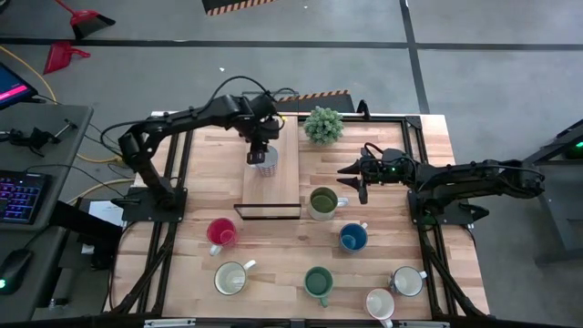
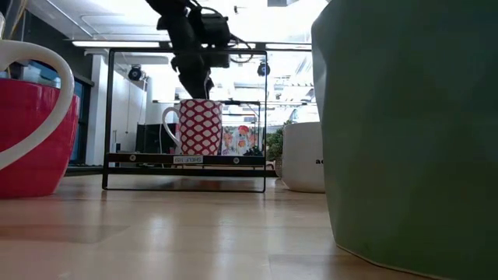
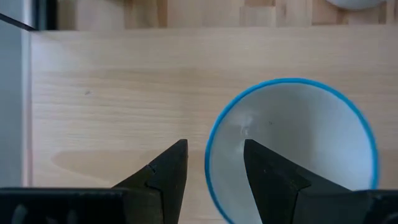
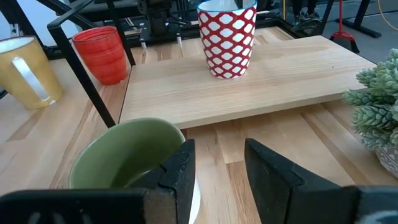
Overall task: Place coffee mugs
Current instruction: Put the red patterned mug on the shelf
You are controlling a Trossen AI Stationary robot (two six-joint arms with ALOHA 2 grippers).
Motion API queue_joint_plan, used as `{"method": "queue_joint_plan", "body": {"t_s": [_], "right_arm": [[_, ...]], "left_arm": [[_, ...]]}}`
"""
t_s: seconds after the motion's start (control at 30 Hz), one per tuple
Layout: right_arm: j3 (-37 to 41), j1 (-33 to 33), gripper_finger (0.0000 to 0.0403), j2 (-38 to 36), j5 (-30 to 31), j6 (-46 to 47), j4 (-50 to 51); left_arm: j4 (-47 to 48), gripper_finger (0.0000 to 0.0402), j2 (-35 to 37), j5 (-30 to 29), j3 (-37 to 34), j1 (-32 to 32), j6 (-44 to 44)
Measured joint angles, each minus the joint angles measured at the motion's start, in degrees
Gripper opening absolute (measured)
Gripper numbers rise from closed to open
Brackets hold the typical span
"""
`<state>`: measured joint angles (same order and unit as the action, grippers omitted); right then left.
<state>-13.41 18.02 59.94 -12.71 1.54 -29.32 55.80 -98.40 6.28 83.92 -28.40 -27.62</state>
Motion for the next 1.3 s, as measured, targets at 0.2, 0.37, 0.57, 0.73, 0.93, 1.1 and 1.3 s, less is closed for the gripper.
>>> {"method": "queue_joint_plan", "body": {"t_s": [0.2,0.37,0.57,0.73,0.93,1.1,1.3], "right_arm": [[0.0,0.0,0.0122,0.0,0.0,-0.3,0.0],[0.0,0.0,0.0122,0.0,-0.1,-0.4,0.2],[0.0,0.0,0.0122,0.0,-0.2,-0.4,0.8],[0.0,0.0,0.0122,0.0,-0.2,-0.5,0.9],[0.0,0.0,0.0122,0.0,0.3,-0.3,1.0],[0.0,0.0,0.0122,0.0,2.8,0.0,2.3],[0.0,0.0,0.0122,0.0,2.9,1.1,2.6]], "left_arm": [[-0.1,0.0149,-3.8,0.0,0.0,0.3,-0.3],[-0.1,0.0149,-6.0,-0.1,0.0,0.5,-1.5],[-0.1,0.0146,-6.5,-2.1,0.0,0.5,-3.6],[-0.1,0.0121,-6.5,-4.5,0.0,0.3,-5.3],[-0.2,0.006,-6.5,-6.0,0.0,0.1,-8.0],[-0.3,0.0012,-6.3,-5.6,0.0,-1.0,-8.6],[-0.6,0.001,-6.0,-5.6,0.0,-3.0,-10.9]]}}
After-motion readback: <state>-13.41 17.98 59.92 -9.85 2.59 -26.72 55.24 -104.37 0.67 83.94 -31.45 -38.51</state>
